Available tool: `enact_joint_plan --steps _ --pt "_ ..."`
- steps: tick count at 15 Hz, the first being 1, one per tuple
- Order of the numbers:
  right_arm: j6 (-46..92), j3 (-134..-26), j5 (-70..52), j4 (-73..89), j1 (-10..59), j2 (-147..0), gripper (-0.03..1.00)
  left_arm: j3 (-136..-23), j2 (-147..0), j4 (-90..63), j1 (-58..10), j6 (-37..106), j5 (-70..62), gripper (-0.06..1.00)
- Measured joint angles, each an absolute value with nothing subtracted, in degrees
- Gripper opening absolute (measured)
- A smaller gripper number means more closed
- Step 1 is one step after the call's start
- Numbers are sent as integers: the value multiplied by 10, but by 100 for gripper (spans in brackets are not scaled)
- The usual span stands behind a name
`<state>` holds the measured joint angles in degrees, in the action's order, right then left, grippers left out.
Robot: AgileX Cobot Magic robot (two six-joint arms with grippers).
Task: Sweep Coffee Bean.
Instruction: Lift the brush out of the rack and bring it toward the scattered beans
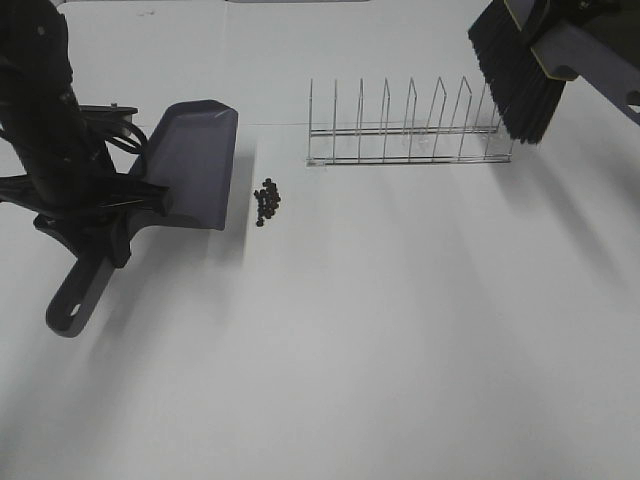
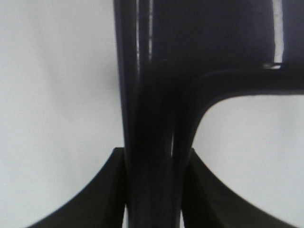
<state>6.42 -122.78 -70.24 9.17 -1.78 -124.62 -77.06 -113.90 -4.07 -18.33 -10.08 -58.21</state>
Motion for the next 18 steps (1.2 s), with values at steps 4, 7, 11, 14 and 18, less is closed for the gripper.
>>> enact_joint_plan --steps 4,7,11,14,18 --pt "64 -1223 -703 58 18 -1214 27 -765 -1148 -9 -199 -133 -592 26" --pt "57 -1191 -702 50 76 -1197 27 -764 -1193 -6 -210 -146 -595 26" --pt "-8 -1087 -696 -50 140 -1196 27 -763 -1233 -7 -213 -152 -579 26" --pt "-62 -1032 -642 -108 180 -1203 27 -763 -1234 -9 -216 -152 -574 26" --pt "-83 -1024 -594 -150 254 -1267 27 -765 -1236 -9 -219 -152 -571 26"
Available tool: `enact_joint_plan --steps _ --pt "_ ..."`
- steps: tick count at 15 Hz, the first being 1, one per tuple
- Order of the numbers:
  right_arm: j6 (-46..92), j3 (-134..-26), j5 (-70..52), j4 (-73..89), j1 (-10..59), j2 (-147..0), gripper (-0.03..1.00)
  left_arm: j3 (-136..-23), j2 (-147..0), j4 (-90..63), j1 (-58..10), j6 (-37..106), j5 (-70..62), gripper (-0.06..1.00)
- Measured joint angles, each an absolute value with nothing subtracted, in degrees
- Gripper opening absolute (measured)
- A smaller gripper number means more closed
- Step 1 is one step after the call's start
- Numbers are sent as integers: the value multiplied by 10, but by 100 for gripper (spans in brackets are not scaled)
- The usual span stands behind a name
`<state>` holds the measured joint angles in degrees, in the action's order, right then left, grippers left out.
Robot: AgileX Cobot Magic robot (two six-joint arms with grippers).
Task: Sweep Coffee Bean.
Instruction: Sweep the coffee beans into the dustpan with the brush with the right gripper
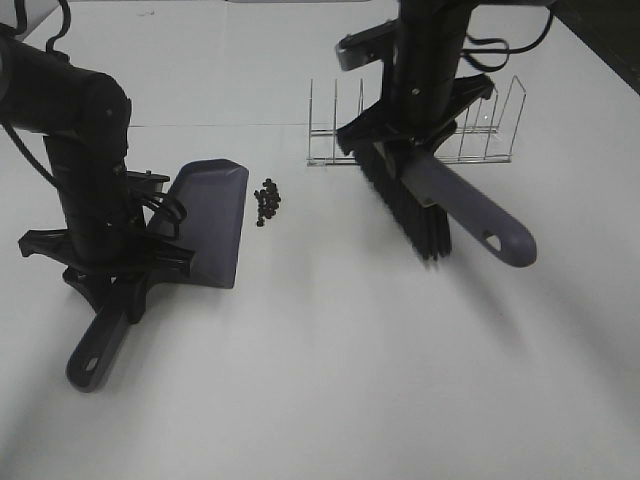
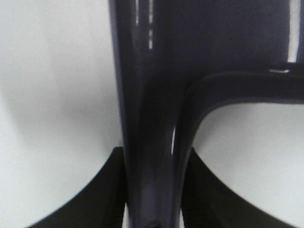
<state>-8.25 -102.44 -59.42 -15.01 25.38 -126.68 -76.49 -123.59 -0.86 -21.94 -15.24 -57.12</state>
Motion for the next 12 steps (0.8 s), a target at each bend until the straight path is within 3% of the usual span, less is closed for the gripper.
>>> enact_joint_plan --steps 6,12 --pt "-79 -1100 -590 -154 331 -1354 27 -771 -1244 -9 -219 -152 -578 26" --pt "17 -1208 -626 -23 371 -1411 27 -771 -1245 -9 -219 -152 -578 26"
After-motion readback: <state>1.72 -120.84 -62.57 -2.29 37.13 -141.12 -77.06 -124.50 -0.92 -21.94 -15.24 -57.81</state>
